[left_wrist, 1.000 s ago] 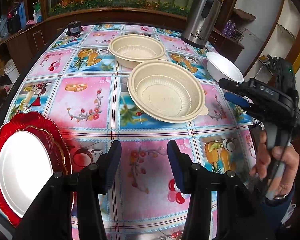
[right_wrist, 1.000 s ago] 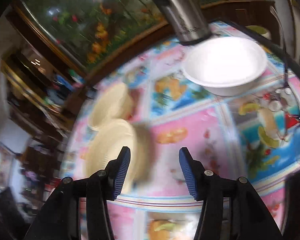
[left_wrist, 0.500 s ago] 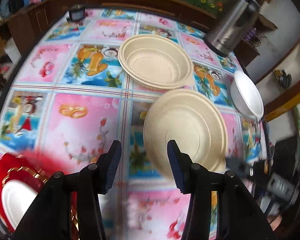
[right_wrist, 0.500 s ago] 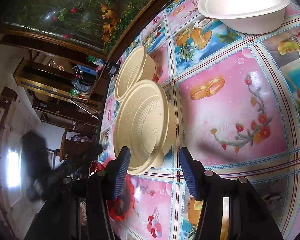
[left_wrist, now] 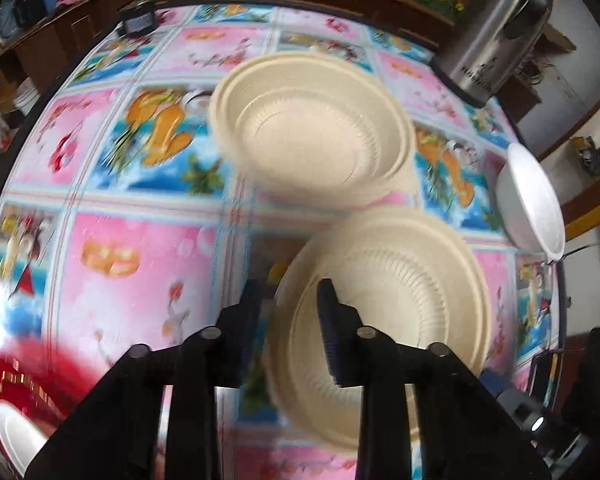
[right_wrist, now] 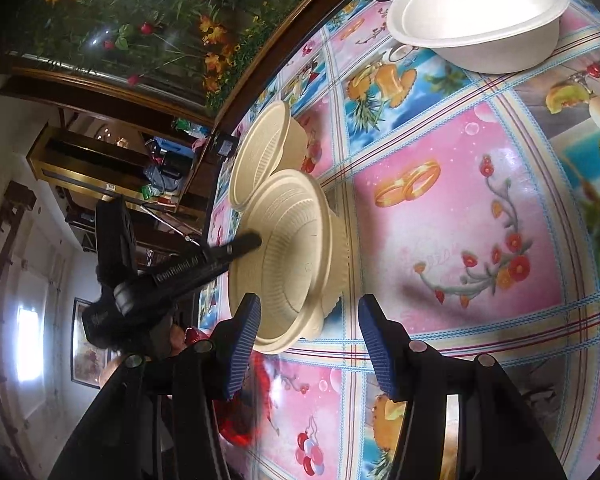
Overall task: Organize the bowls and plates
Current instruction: 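Close the left tool on the rim of the beige bowl, then lift the beige bowl with the left tool and carry it to the plate stack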
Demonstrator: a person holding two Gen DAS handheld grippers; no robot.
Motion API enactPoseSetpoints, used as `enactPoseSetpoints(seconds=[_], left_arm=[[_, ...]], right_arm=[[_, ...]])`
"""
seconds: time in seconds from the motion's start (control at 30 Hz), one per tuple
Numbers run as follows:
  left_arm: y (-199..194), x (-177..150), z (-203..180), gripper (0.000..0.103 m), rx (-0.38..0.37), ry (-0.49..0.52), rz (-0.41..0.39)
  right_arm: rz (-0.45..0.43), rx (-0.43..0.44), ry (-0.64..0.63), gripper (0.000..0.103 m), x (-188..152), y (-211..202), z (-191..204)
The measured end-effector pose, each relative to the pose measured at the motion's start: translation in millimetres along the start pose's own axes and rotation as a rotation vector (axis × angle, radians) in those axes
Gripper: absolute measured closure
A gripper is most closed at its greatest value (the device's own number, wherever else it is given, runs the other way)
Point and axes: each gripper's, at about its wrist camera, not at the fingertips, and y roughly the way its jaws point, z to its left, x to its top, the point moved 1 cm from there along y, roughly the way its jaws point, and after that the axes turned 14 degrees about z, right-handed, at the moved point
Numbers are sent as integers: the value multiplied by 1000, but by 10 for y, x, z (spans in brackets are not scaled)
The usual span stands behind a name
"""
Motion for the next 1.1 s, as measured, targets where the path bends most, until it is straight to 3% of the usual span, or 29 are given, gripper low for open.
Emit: enactPoseSetpoints(seconds=[0.13, 0.4, 0.5, 0.57, 0.67, 0.83, 0.93, 1.1], left_arm=[[-97, -354, 40, 77, -18, -9, -59], [-58, -829, -128, 77, -127, 93, -8], [-162, -872, -115, 77, -180, 88, -12], [-223, -820, -81, 77, -123, 73, -31], [-248, -667, 36, 63, -75, 0, -79], [-83, -414, 22, 61, -130, -27, -26], [20, -459, -41, 61, -165, -28, 1], [-23, -776, -168, 61, -152, 38, 4]], right_arm=[[-21, -10, 0, 50, -19, -68, -3], [-37, -22, 0, 49, -49, -119, -17], [-48, -22, 3, 49, -50, -158, -36], [-57, -30, 4, 49, -55, -185, -45], [-64, -25, 12, 49, -61, -213, -61], [-56, -30, 13, 49, -65, -202, -75], [-47, -24, 11, 49, -57, -183, -87], [-39, 6, -44, 48, -74, -160, 25]])
